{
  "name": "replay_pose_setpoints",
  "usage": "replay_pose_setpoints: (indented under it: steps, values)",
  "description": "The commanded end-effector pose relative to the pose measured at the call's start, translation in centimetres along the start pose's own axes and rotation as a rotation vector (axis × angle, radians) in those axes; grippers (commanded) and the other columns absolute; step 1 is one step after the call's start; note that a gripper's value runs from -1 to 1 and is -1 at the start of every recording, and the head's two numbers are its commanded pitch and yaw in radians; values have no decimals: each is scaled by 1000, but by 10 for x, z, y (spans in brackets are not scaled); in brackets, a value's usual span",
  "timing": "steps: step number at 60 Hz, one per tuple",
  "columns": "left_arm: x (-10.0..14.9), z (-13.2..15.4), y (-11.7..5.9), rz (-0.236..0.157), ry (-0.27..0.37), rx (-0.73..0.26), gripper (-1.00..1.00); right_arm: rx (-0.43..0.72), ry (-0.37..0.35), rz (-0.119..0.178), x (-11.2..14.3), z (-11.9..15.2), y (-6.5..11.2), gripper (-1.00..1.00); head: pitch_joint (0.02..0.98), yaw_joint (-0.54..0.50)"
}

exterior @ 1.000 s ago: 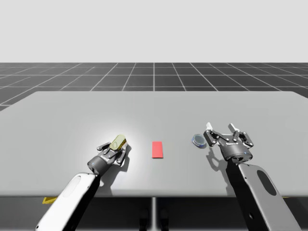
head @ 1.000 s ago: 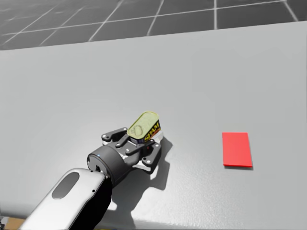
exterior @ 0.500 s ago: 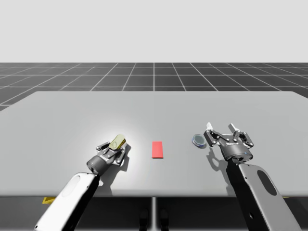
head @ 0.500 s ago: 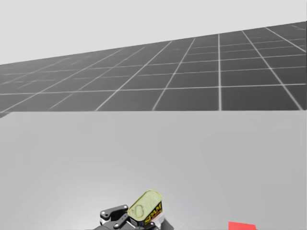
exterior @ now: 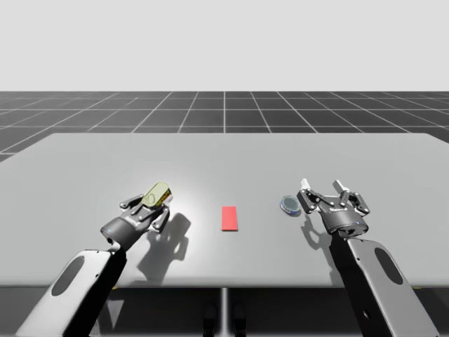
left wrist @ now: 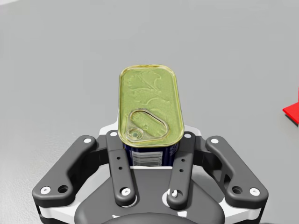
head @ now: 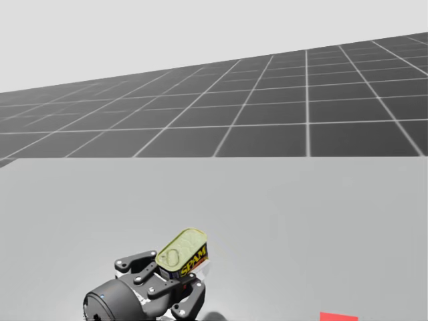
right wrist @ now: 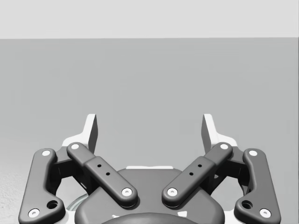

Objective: Look at the card. If it is red, pick the object on the left. If it is green, pick the object on the right.

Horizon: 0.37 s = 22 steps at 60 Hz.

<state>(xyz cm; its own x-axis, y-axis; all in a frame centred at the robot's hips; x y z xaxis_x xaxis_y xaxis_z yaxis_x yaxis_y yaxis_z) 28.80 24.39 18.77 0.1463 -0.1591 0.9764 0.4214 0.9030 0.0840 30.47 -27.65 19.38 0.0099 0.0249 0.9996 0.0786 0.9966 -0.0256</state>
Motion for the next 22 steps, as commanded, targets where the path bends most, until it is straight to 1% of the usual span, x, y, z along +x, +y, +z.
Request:
replay_pose_setpoints:
  steps: [1, 6, 7, 11, 12, 16, 20, 22]
  values:
    - [55, -6, 2, -54, -122, -70, 1000, -1, -5, 4, 0, -1, -1, -1000, 462, 292]
    - [65, -6, 5, -47, -149, -53, 1000, -1, -8, 7, 0, -1, -1, -1000, 462, 293]
    - [71, -5, 7, -43, -164, -48, 1000, 1, -6, 9, 0, 0, -1, -1000, 463, 293]
    - [83, -3, 9, -40, -192, -35, 1000, 3, -4, 11, 0, 0, -1, -1000, 463, 293]
    - [91, -2, 11, -43, -210, -26, 1000, 5, -1, 11, 0, 0, -1, -1000, 463, 294]
    - [103, 0, 13, -40, -238, -14, 1000, 5, 0, 11, 0, 0, -1, -1000, 463, 296]
    - [125, 5, 15, -41, -291, 9, 1000, 4, 0, 10, 0, 0, -1, -1000, 464, 298]
    - [132, 6, 16, -41, -306, 14, 1000, 3, 0, 10, 0, 0, -1, -1000, 464, 298]
